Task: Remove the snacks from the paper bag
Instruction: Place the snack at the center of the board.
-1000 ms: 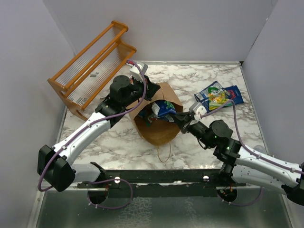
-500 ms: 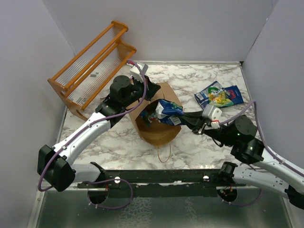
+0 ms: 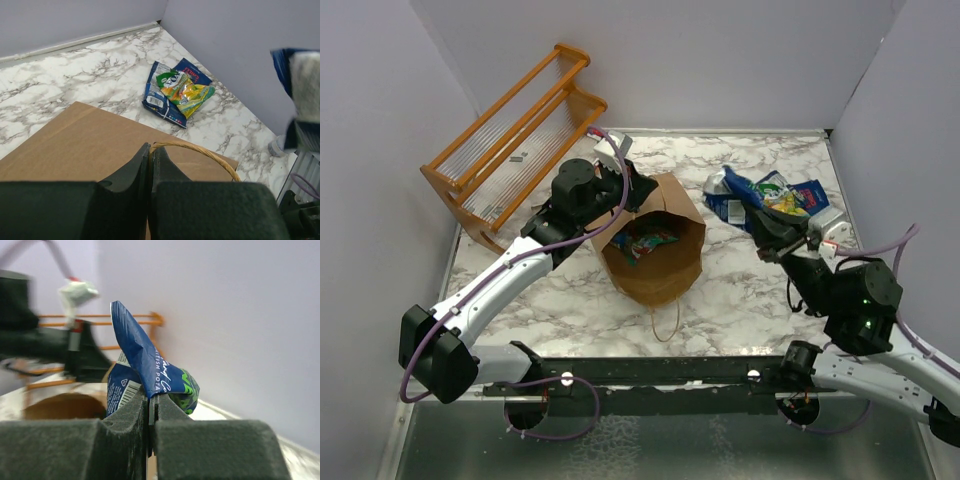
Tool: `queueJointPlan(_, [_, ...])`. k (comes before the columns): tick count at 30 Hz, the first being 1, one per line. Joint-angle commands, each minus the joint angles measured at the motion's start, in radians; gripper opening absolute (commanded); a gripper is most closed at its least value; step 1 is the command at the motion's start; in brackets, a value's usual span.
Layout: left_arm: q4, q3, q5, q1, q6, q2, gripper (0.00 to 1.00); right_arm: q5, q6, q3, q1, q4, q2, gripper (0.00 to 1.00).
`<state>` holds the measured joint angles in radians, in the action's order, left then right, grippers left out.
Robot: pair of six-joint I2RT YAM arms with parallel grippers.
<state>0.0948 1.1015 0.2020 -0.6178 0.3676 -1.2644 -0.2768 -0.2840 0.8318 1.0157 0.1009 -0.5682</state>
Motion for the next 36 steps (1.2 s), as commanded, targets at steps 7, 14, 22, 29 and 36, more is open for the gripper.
queueJointPlan(7, [0.014, 0.032, -0.008, -0.011, -0.008, -0.003, 0.0, -0.804, -0.413, -0.194, -0.045, 0.699, -0.277, 0.02])
queueJointPlan(14, [0.011, 0.033, -0.019, -0.014, -0.014, 0.002, 0.0, -0.703, 0.436, -0.129, -0.477, -0.009, -0.402, 0.02])
queueJointPlan(22, [0.011, 0.036, -0.008, -0.019, -0.009, 0.0, 0.0, -0.787, 0.939, -0.166, -0.661, -0.334, -0.526, 0.02])
queueJointPlan(29, [0.01, 0.036, -0.012, -0.02, -0.014, 0.001, 0.0, -0.699, 0.989, -0.206, -0.752, -0.286, -0.65, 0.03])
queueJointPlan(36, [0.007, 0.038, -0.01, -0.022, -0.013, -0.003, 0.0, -0.673, 1.006, -0.175, -0.768, -0.276, -0.685, 0.53])
